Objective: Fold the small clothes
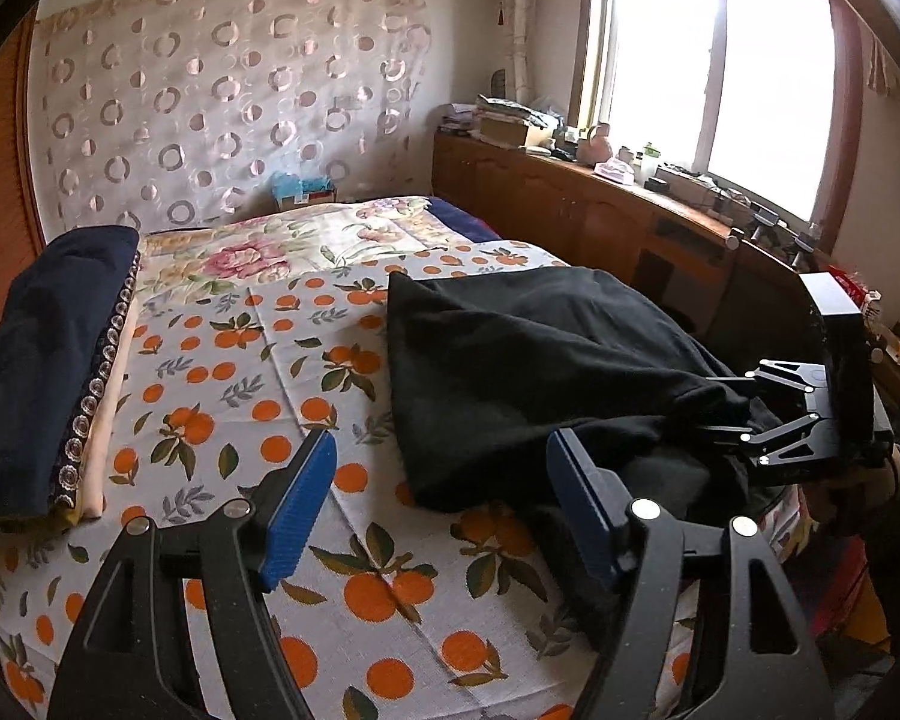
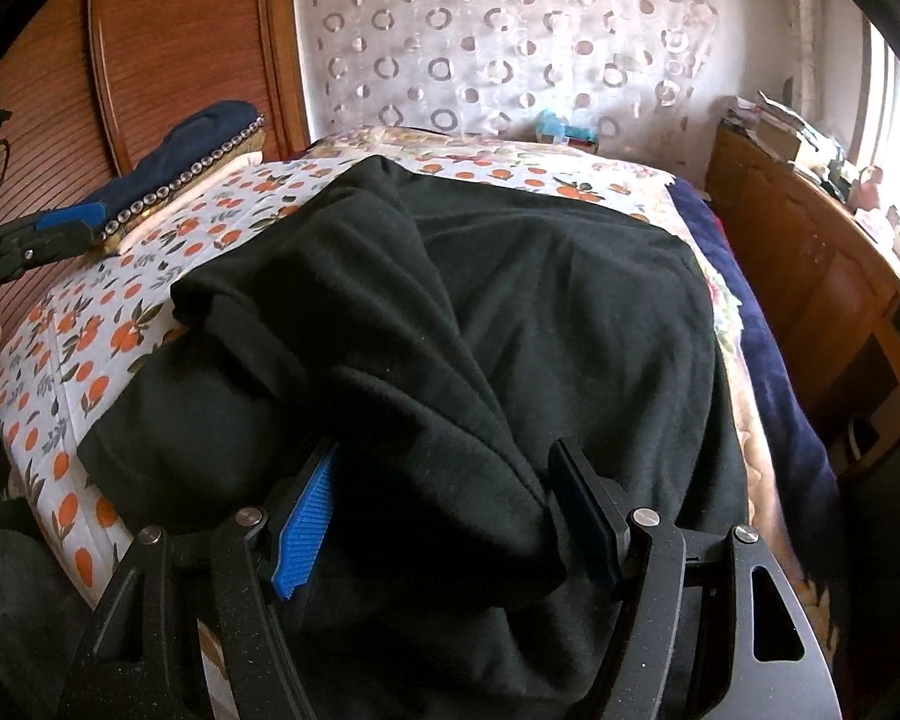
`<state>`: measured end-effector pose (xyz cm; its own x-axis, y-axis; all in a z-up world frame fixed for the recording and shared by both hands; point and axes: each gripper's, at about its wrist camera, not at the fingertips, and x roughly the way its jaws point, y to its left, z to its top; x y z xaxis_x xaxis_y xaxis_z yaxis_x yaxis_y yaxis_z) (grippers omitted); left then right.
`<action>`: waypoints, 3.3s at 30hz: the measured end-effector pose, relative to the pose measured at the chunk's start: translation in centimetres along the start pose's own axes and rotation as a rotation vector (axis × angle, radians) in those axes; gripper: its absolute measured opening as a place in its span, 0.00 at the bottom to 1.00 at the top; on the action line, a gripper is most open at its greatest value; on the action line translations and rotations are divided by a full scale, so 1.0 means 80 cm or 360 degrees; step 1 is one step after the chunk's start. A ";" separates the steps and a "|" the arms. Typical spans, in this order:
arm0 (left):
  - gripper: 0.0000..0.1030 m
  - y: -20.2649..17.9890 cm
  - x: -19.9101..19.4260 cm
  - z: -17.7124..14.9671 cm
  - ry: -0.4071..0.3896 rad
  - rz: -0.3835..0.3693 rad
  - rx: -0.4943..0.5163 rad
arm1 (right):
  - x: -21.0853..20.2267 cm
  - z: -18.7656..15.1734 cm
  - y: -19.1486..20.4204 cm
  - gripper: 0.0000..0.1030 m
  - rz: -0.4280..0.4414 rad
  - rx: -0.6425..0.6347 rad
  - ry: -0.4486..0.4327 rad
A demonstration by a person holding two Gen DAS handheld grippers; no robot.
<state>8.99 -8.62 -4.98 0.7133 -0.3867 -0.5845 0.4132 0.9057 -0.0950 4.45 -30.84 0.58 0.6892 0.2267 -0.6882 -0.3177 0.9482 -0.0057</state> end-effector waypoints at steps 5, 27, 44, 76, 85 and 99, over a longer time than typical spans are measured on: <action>0.71 0.003 0.001 -0.001 0.0001 0.0009 -0.0005 | -0.004 0.002 0.002 0.36 0.0028 -0.0033 -0.0028; 0.71 0.004 0.000 -0.008 -0.0002 0.0013 -0.0019 | -0.109 0.022 0.036 0.08 0.0038 -0.0139 -0.0436; 0.71 -0.011 -0.003 -0.006 -0.0025 -0.0001 -0.0006 | -0.079 -0.056 -0.028 0.40 -0.0341 0.0064 -0.0120; 0.71 0.014 -0.026 -0.011 -0.0099 0.0055 -0.0082 | 0.058 0.055 0.117 0.65 0.0210 -0.0413 0.0019; 0.71 0.023 -0.026 -0.015 -0.0097 0.0055 -0.0103 | 0.101 0.072 0.136 0.65 0.0271 -0.0478 0.0134; 0.72 0.023 -0.025 -0.019 -0.0082 0.0044 -0.0094 | 0.109 0.075 0.132 0.12 0.0226 -0.0484 0.0132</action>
<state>7.47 -5.95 -5.20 0.7527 -0.3685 -0.5456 0.3601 0.9242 -0.1275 11.00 -17.50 -1.15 0.5730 0.3210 -0.7541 -0.5949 0.7958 -0.1133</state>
